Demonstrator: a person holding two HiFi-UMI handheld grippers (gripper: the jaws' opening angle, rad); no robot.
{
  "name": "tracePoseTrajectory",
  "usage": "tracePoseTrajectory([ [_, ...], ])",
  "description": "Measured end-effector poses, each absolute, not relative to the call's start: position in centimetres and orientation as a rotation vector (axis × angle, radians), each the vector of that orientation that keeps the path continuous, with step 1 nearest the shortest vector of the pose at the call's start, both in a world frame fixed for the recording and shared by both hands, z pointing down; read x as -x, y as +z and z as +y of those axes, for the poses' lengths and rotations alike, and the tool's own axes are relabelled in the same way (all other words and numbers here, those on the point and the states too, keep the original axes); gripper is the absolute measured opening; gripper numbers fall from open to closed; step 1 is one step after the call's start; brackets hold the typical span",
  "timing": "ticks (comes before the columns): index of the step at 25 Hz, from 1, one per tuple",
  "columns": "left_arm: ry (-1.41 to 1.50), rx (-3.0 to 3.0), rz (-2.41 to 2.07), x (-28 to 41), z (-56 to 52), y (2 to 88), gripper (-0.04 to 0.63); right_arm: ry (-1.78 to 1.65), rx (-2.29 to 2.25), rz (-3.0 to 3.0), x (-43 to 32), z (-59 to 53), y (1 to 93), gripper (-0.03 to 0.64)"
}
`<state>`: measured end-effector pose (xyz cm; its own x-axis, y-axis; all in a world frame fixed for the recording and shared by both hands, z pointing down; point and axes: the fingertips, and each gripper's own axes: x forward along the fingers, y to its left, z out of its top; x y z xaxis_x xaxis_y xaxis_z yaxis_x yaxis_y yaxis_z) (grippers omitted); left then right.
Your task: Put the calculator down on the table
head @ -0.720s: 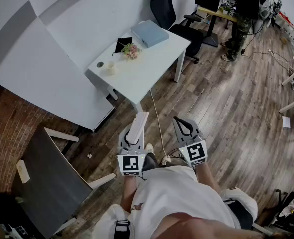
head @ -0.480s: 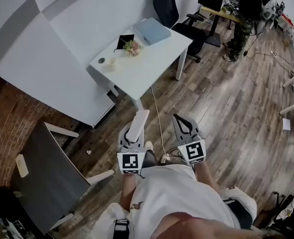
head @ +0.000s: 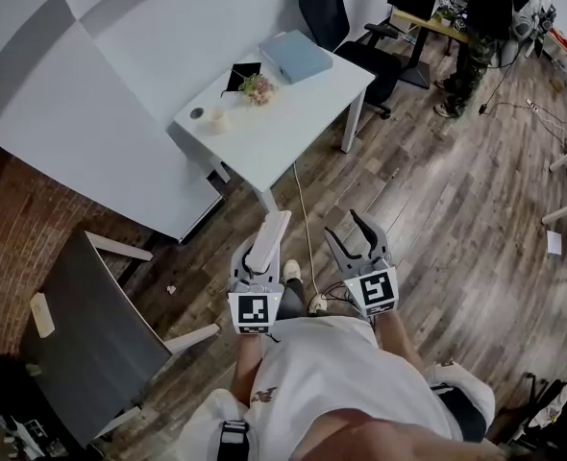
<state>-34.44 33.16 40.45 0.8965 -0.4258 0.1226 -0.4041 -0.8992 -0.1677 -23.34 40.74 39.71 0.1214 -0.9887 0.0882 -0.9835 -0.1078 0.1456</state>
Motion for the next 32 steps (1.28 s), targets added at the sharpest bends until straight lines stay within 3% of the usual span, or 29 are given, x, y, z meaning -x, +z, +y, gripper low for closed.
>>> tracePoseTrajectory([
  [9, -0.22, 2.914, 0.656, 32.4, 29.3, 41.0, 0.077, -0.001, -2.232, -1.926, 20.8, 38.0, 40.1, 0.279],
  [32, -0.216, 2.936, 0.601, 26.2, 15.9, 40.9, 0.077, 0.014, -2.265, -1.831, 14.6, 25.8, 40.6, 0.315],
])
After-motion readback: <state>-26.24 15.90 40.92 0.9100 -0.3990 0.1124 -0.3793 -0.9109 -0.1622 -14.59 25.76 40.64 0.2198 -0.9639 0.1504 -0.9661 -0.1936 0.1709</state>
